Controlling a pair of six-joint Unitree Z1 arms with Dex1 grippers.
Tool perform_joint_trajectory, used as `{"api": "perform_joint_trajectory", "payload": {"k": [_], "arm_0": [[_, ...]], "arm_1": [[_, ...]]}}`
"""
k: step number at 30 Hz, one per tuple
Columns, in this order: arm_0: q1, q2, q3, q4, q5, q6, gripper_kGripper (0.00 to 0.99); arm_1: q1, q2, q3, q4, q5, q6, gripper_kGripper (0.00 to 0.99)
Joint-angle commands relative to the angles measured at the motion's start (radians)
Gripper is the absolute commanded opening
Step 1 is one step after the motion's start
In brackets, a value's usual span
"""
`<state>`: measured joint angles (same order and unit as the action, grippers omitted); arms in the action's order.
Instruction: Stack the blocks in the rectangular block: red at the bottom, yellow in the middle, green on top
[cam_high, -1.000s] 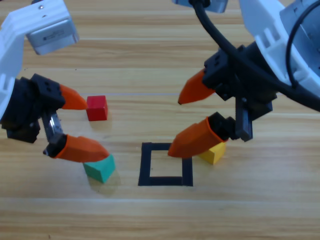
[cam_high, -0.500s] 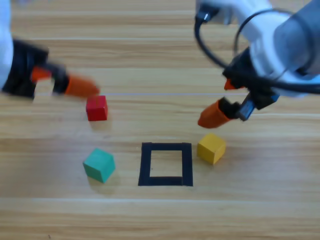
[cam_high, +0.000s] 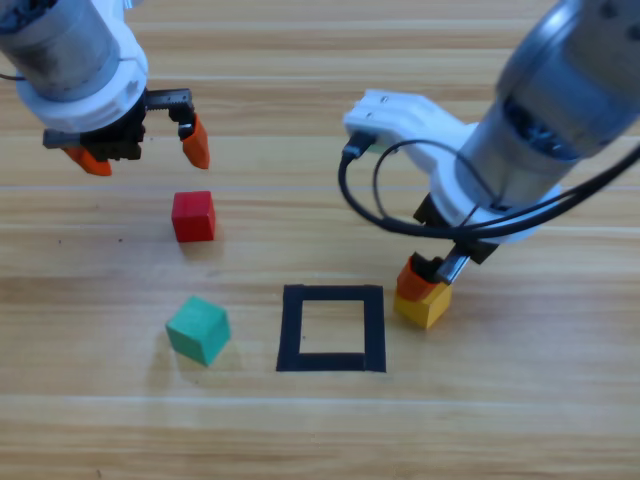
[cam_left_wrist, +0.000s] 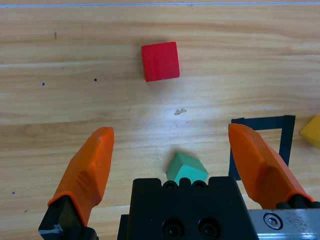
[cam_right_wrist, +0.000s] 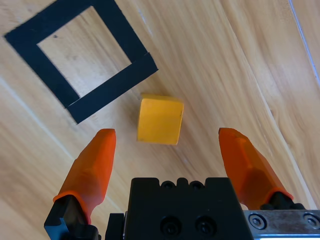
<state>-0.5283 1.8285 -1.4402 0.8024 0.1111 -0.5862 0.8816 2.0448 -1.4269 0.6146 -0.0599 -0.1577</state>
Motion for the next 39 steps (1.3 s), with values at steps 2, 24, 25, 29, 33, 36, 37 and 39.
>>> {"api": "perform_joint_trajectory", "payload": {"k": [2,24,25,29,33,36,37,39], "arm_0": [[0.021,0.159,-0.094,0.055,-0.008,-0.015,0.974],[0.041,0.426,-0.278,0.112,0.012,-0.066,0.971],[0.044,0.429,-0.279,0.112,0.013,-0.066,0.971],[0.054,0.457,-0.295,0.110,0.016,-0.063,0.971],[0.065,0.472,-0.302,0.110,0.022,-0.058,0.969],[0.073,0.482,-0.307,0.110,0.022,-0.052,0.959],[0.074,0.483,-0.307,0.109,0.024,-0.052,0.957],[0.074,0.494,-0.316,0.109,0.025,-0.049,0.930]], "arm_1": [[-0.039,0.153,-0.055,0.020,-0.015,-0.013,0.905],[-0.053,0.219,-0.149,0.194,0.002,-0.022,0.000],[-0.056,0.203,-0.147,0.208,0.000,-0.026,0.000],[-0.073,0.081,-0.129,0.272,0.006,-0.046,0.000],[-0.069,-0.020,-0.095,0.297,0.031,-0.052,0.000],[-0.061,-0.029,-0.076,0.297,0.088,-0.062,0.000],[-0.058,-0.028,-0.073,0.297,0.103,-0.065,0.000],[-0.056,-0.028,-0.066,0.297,0.127,-0.074,0.000]]}}
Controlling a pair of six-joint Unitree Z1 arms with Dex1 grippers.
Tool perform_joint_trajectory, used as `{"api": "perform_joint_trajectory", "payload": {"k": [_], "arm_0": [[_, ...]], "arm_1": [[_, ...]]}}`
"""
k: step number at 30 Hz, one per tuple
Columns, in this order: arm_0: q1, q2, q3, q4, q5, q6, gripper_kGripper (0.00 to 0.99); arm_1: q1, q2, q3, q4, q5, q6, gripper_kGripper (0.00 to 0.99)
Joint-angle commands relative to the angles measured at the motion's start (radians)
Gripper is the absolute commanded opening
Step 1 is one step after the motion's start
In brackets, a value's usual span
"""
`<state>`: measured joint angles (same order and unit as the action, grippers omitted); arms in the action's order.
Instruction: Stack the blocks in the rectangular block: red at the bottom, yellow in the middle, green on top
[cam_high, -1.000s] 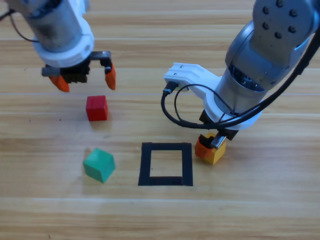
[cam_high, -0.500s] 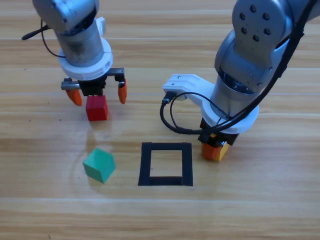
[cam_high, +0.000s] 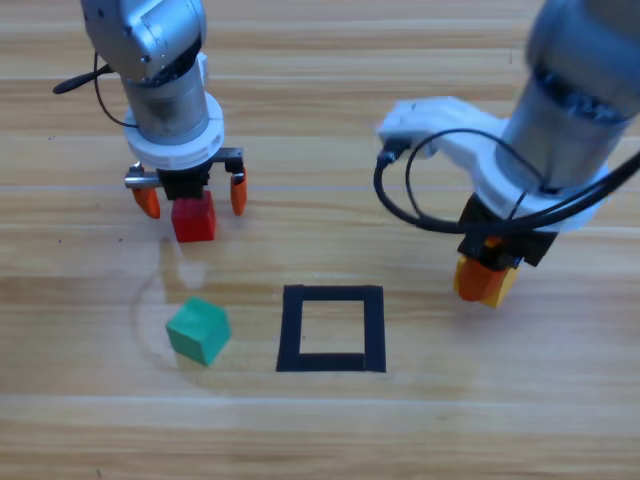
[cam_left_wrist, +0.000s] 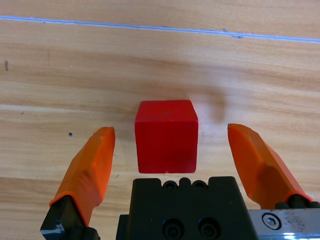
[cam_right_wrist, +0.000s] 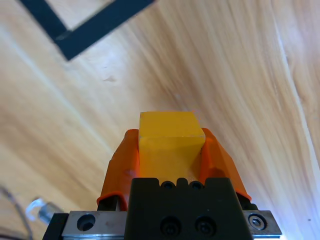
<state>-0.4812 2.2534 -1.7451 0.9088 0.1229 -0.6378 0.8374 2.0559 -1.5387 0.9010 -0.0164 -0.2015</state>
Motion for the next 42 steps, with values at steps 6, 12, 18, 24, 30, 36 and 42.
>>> {"api": "perform_joint_trajectory", "payload": {"k": [6,12,18,24,30,36,42], "arm_0": [[0.030,0.084,-0.013,0.002,0.009,0.020,0.759],[0.027,0.092,0.002,0.002,0.012,0.021,0.308],[-0.004,0.009,0.018,0.008,0.034,0.049,0.063],[-0.152,-0.190,0.052,0.008,0.027,0.135,0.000],[-0.324,-0.273,0.095,0.007,0.014,0.135,0.000],[-0.393,-0.193,0.085,0.025,0.009,0.010,0.000],[-0.450,-0.017,-0.122,0.208,0.054,-0.229,0.000]], "arm_1": [[-0.012,-0.039,0.065,0.010,0.082,-0.036,0.000],[-0.012,-0.037,0.066,0.009,0.082,-0.032,0.000],[-0.012,-0.034,0.075,-0.004,0.082,-0.022,0.000],[-0.012,-0.022,0.078,-0.007,0.082,-0.016,0.000],[-0.012,-0.017,0.080,-0.017,0.076,0.001,0.000],[-0.018,-0.010,0.075,-0.034,0.036,0.059,0.000],[-0.024,-0.013,0.077,-0.050,0.024,0.086,0.000]]}}
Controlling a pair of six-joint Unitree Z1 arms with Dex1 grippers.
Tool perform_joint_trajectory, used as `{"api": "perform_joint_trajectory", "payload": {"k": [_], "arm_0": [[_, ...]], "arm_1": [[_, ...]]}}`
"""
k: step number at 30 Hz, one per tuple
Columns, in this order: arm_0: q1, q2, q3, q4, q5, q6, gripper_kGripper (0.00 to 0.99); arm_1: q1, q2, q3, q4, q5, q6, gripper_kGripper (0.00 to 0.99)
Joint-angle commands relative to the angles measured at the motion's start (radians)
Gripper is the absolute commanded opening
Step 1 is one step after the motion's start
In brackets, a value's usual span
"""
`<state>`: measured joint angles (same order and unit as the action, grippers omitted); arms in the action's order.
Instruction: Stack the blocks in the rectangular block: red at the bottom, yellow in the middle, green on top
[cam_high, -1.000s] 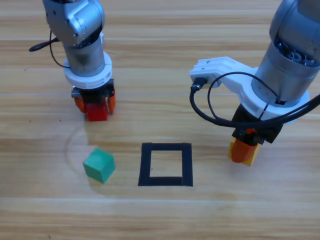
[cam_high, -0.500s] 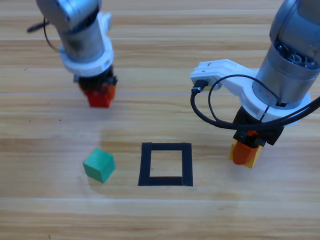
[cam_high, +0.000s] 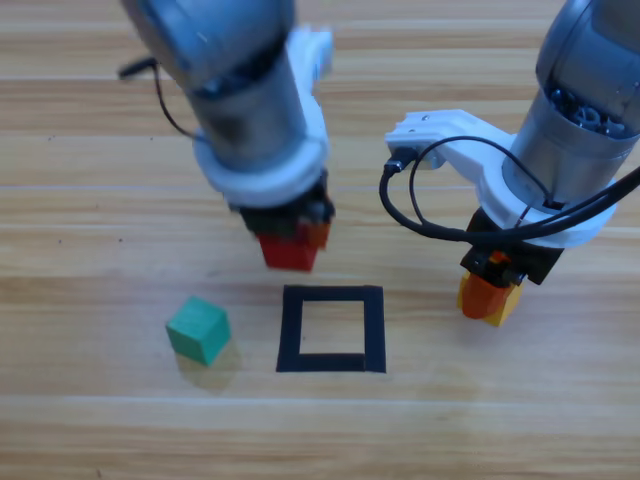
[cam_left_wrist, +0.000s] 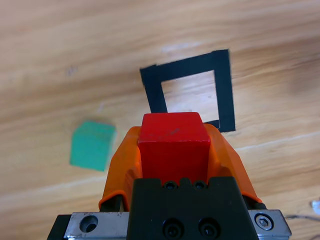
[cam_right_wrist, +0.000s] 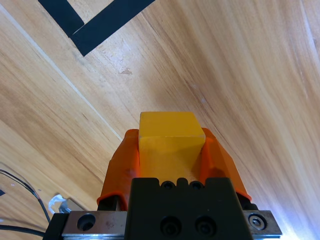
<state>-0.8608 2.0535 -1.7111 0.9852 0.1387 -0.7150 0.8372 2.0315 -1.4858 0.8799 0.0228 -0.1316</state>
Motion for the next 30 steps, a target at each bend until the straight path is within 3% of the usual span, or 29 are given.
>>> {"api": "perform_joint_trajectory", "payload": {"k": [1,4,12,22,30], "arm_0": [[-0.076,0.208,-0.193,0.152,0.039,-0.173,0.000],[-0.093,0.261,-0.278,0.214,0.041,-0.251,0.000],[-0.100,0.280,-0.309,0.219,0.015,-0.319,0.000],[-0.098,0.301,-0.301,0.216,-0.001,-0.324,0.000],[-0.095,0.307,-0.269,0.191,-0.004,-0.320,0.000]], "arm_1": [[-0.027,0.012,0.027,-0.035,-0.015,0.018,0.000],[-0.037,0.012,0.035,-0.044,-0.015,0.021,0.000],[-0.072,-0.022,0.055,-0.050,-0.018,0.041,0.000],[-0.234,-0.119,0.136,-0.102,0.011,0.026,0.000],[-0.248,-0.128,0.145,-0.111,0.005,0.035,0.000]]}}
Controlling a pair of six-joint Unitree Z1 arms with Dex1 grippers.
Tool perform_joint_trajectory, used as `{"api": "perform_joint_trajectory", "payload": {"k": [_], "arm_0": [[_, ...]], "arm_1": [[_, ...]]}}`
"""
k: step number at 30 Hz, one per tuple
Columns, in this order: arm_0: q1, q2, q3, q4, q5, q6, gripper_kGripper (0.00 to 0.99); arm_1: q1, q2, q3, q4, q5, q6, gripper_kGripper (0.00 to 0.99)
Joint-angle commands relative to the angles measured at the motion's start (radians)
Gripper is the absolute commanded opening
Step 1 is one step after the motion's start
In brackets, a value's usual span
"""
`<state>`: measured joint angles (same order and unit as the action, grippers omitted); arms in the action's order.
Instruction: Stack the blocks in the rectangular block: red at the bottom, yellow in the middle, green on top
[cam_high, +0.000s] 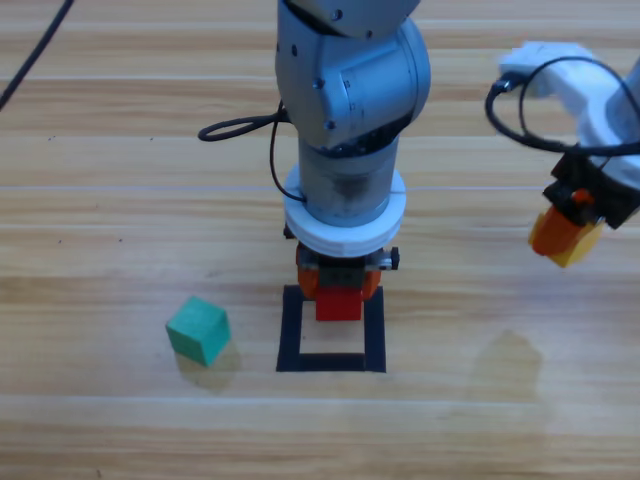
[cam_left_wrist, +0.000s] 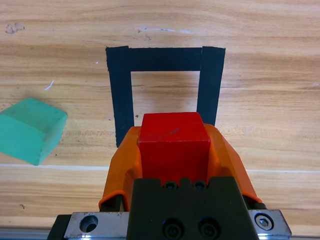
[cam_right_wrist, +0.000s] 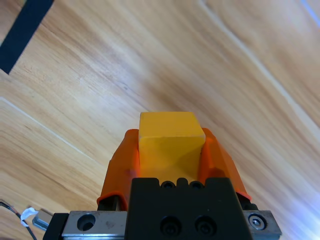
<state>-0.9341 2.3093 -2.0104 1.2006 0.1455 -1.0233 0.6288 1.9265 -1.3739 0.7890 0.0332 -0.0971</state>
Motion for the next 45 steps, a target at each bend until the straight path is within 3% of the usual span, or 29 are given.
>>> {"api": "perform_joint_trajectory", "payload": {"k": [1,12,18,28,33,45], "arm_0": [[-0.022,0.050,0.036,-0.030,-0.011,-0.012,0.000],[0.003,0.028,0.173,-0.145,-0.026,0.000,0.000],[0.004,0.030,0.200,-0.185,-0.029,0.015,0.000],[0.004,0.038,0.203,-0.207,-0.030,0.020,0.000],[0.004,0.042,0.199,-0.208,-0.027,0.020,0.000],[0.011,0.050,0.200,-0.210,-0.021,0.029,0.000]], "arm_1": [[-0.043,-0.021,0.033,-0.021,-0.012,0.005,0.000],[-0.057,0.002,0.033,-0.033,-0.022,0.143,0.000],[-0.093,0.014,0.036,-0.033,0.017,0.191,0.000],[-0.097,0.029,0.024,-0.033,-0.050,0.275,0.000],[-0.097,0.040,0.019,-0.033,-0.044,0.298,0.000],[-0.097,0.092,0.010,-0.033,0.076,0.307,0.000]]}}
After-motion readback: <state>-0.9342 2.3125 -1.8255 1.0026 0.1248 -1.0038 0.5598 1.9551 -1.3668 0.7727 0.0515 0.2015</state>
